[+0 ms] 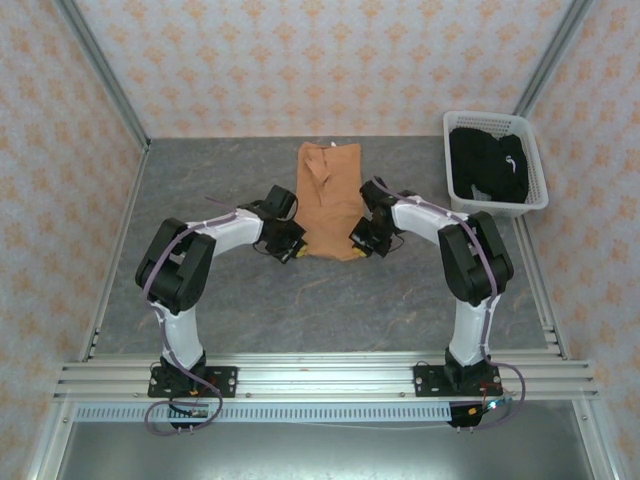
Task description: Fold and stack the t-shirts
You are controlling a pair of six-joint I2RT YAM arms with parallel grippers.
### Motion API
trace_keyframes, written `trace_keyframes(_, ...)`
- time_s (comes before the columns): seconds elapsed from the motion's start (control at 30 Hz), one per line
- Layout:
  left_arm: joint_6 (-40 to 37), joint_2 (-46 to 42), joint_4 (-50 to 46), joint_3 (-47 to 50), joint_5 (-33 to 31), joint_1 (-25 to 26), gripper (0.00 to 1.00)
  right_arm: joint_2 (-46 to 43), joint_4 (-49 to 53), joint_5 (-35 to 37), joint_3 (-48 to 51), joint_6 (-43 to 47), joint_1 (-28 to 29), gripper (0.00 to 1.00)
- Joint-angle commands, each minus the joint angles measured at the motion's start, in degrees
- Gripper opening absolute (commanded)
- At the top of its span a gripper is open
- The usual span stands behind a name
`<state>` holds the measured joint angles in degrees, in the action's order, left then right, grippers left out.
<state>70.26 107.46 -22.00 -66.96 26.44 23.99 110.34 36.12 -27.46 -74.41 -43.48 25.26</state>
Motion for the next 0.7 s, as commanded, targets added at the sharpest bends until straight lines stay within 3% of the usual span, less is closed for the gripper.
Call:
trace_keyframes(0.0,-6.11,-5.15,-6.48,-0.52,-3.23,0.99,0.00,-2.49,4.44,2.66,-0.72,1.37,0.32,0.00)
trace_keyframes(0.17,-13.58,-9.38,-13.68,2.86,-1.20,5.13,0.00,-7.69,10.99,2.80,3.59,5.27,2.46,0.00)
trace_keyframes(0.3,-15.24,-15.20,-17.83,7.72,0.01,10.21,0.00,-14.60,15.99,0.53,8.95,6.57,6.05,0.00)
trace_keyframes(0.4,-15.22,-21.68,-25.92,8.31,-3.38,13.46,0.00,-20.39,20.91,-1.15,11.00,6.43,8.08,0.00)
trace_keyframes(0.67,-12.57,-31.82,-33.63,5.43,-4.37,16.71,0.00,-27.55,31.12,-6.17,4.20,2.87,8.32,0.00)
